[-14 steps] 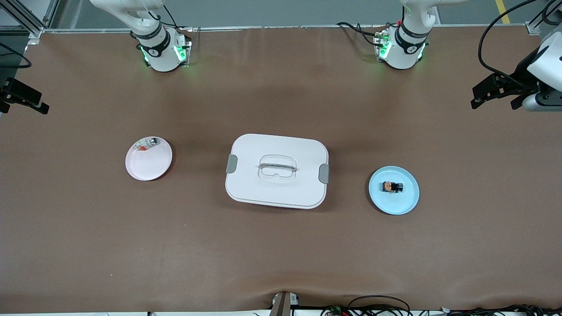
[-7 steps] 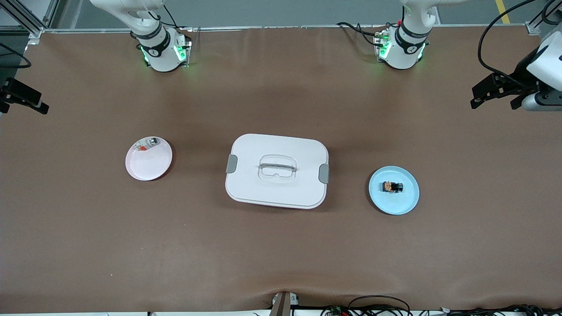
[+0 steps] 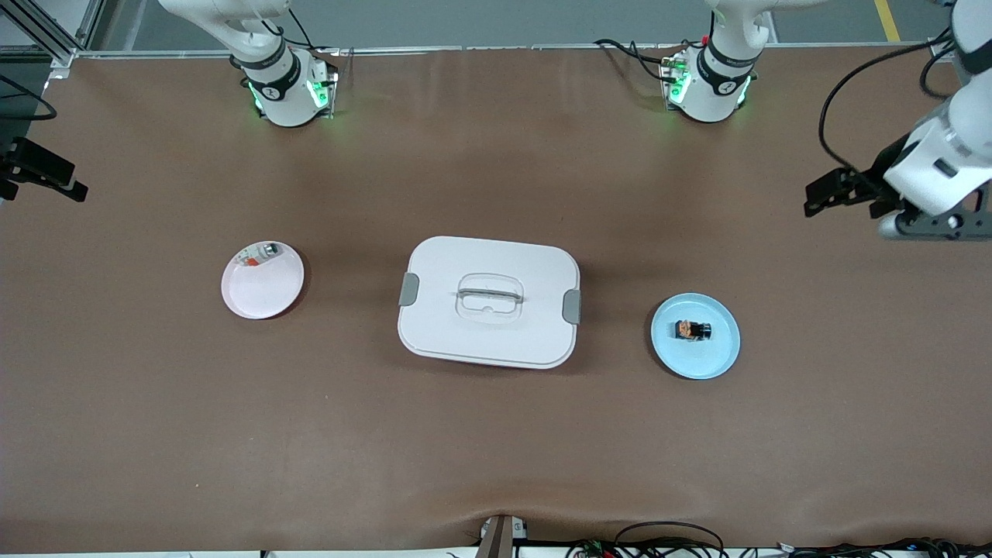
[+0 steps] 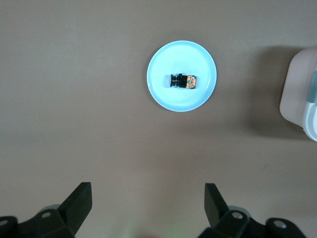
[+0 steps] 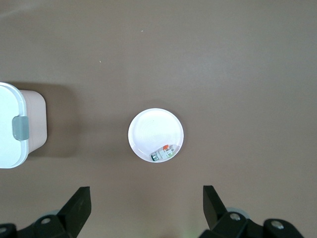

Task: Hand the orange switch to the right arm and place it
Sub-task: 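Move the left gripper down over the switch on the blue plate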

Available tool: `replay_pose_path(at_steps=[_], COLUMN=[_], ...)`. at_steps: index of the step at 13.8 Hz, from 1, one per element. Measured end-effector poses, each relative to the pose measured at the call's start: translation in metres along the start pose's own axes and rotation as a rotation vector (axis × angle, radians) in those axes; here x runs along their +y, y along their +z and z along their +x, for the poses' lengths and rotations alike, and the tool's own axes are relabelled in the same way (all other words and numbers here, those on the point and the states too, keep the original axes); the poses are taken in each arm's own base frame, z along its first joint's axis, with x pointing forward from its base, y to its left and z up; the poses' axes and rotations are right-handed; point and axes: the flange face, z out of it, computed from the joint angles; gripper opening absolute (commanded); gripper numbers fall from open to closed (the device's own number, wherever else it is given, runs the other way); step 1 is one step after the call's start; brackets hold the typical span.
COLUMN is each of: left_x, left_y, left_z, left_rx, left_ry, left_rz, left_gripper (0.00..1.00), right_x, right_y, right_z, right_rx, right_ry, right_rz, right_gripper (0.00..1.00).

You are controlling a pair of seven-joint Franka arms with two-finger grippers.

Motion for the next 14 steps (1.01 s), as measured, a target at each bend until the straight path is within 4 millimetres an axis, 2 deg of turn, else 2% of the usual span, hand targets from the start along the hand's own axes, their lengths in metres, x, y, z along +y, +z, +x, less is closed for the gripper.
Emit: replay_pose_path(at_steps=[6,10,14], left_x=[0.003,0.027,0.045], left_y=[0.098,0.162,0.221], left_z=[0.018,0.036,0.058], left_rx=[0.053,0.055,0.063], left_ry=[-0.002,0.032,0.070], left_rz=[-0.005,-0.018,-0.023], left_gripper=[1.00,1.00,1.00], right_x=[0.002,-0.001,0.010], right_y=[0.000,-0.001,-0.003], right_z=[0.000,0.001,0.002], right_rx=[0.001,0.015,0.026], right_ry=[0.003,-0.002,0.017], right_rz=[0.000,0.000,-0.001], right_gripper=[1.00,1.00,1.00])
